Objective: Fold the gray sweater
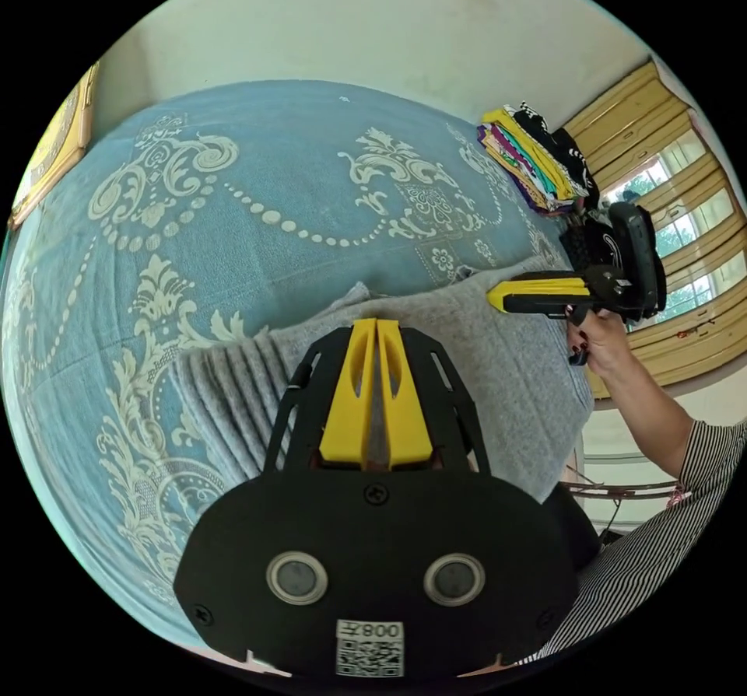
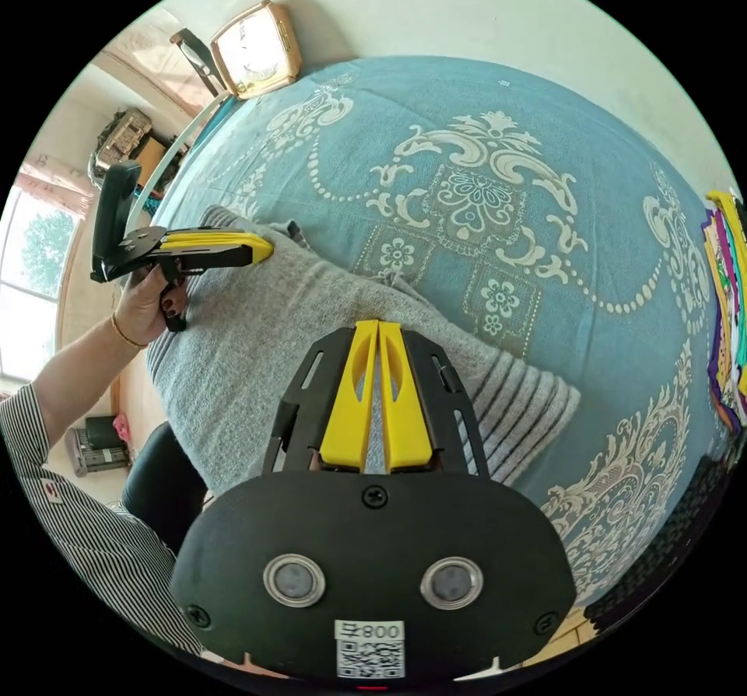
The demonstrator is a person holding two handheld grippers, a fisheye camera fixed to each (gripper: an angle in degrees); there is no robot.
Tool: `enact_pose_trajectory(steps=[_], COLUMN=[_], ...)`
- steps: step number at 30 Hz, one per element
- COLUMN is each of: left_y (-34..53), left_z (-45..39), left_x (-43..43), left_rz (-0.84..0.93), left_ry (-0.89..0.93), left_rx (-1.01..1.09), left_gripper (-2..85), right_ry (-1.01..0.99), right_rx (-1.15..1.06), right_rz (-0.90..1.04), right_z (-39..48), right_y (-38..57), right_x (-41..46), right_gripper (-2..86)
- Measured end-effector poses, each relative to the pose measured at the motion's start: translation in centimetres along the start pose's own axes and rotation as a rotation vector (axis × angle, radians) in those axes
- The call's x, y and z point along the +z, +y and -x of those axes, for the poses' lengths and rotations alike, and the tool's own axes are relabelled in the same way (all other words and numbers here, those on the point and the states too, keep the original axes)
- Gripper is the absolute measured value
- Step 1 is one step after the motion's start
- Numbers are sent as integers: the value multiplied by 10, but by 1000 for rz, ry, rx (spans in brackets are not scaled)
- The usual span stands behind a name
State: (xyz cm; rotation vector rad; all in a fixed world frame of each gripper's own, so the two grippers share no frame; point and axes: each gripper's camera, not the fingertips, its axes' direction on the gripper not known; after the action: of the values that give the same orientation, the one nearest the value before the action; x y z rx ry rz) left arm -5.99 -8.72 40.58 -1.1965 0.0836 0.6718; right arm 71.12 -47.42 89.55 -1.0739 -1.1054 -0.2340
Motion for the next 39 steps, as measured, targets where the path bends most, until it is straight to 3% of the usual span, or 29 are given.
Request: enact_pose_trajectory(steps=[11,16,23,27,31,34,39], left_y=[83,117,127,168,211,219,217], left_z=[-50,-62,-82,-96,-98,-86,-80], left_x=[-37,-5,-13,-36,-25,-2,3], left_rz=[-109,8,3,-25,35,63,69], left_ry=[44,-81,-141,-147,-231,-185,-176], left_rx=[50,30,80,82,26,-23,-25], left_gripper=[2,2,1,1,2,2,1], right_ry=[-5,71,56,59,141,182,230], right_rx=[63,104,120,77,73,65,74], right_rz=[-201,-53,-83,-124,-38,81,94], right_z=[3,4,0,30,52,50,46], right_y=[100,150,151,196,239,245,239], right_x=[-32,13,15,-10,19,68,92], right_gripper=[0,0,1,1,0,1,1])
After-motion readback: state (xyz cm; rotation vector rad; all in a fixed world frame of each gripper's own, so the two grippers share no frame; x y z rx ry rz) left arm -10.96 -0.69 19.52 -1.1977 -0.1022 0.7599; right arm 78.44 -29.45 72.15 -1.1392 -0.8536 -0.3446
